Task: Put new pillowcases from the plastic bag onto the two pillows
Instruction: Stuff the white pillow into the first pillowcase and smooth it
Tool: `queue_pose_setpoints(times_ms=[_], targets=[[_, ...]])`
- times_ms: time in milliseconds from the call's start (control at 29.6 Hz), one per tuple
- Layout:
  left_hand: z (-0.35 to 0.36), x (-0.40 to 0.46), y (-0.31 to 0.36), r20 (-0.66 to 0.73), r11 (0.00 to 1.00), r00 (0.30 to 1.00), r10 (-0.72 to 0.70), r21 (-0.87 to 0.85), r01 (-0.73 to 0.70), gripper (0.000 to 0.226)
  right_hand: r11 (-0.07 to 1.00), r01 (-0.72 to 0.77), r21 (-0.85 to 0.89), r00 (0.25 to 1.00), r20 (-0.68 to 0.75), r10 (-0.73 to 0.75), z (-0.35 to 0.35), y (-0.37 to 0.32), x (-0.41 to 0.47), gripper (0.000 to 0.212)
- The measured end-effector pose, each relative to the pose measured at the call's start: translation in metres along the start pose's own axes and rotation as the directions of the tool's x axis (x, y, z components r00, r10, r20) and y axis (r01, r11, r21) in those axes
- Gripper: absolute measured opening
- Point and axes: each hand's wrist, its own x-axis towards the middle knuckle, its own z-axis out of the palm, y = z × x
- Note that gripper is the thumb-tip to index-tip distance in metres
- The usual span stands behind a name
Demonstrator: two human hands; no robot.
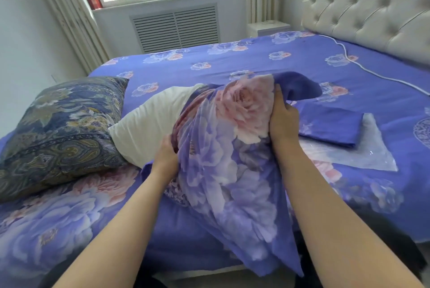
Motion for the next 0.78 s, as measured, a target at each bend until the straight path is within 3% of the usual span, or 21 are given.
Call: queue_pose_setpoints(times_ms=[67, 135, 202, 371, 472, 540, 607, 776], targets=[[-0.024, 0.002, 0.022, -0.251, 0.972, 0.959, 0.132, -0.157, -0.175, 0.027, 0.978, 0.2, 0.058, 0.98, -0.004, -0.2, 0.004, -0.008, -0.027, 0.051], [-0.048, 0.015, 0.056, -0.296, 0.949, 0.919, 0.26, -0.097, -0.3, 0.031, 0.938, 0.315, 0.146, 0.942, 0.068, -0.327, 0.0, -0.014, -0.05, 0.047], [-0.064, 0.034, 0.096, -0.181, 0.944, 0.931, 0.317, -0.037, -0.328, 0.022, 0.906, 0.39, 0.166, 0.895, 0.165, -0.415, -0.004, -0.017, -0.066, 0.047], [-0.067, 0.056, 0.156, 0.143, 0.939, 0.944, 0.299, 0.135, -0.317, 0.04, 0.856, 0.503, 0.12, 0.83, 0.21, -0.517, -0.011, -0.012, -0.072, 0.041], [-0.053, 0.061, 0.169, 0.222, 0.865, 0.939, 0.262, 0.377, -0.331, 0.032, 0.847, 0.527, 0.073, 0.817, 0.229, -0.529, -0.014, -0.01, -0.075, 0.037], [-0.05, 0.071, 0.171, 0.141, 0.891, 0.967, 0.212, 0.38, -0.25, 0.026, 0.855, 0.516, 0.059, 0.825, 0.235, -0.514, -0.019, -0.009, -0.076, 0.038], [-0.059, 0.083, 0.161, -0.064, 0.942, 0.983, 0.172, 0.304, -0.145, 0.019, 0.868, 0.494, 0.055, 0.836, 0.245, -0.491, -0.029, -0.01, -0.075, 0.038], [-0.128, 0.107, 0.073, -0.43, 0.962, 0.901, -0.047, 0.224, 0.157, 0.021, 0.959, 0.28, 0.051, 0.954, 0.1, -0.284, -0.087, 0.007, -0.053, 0.037]])
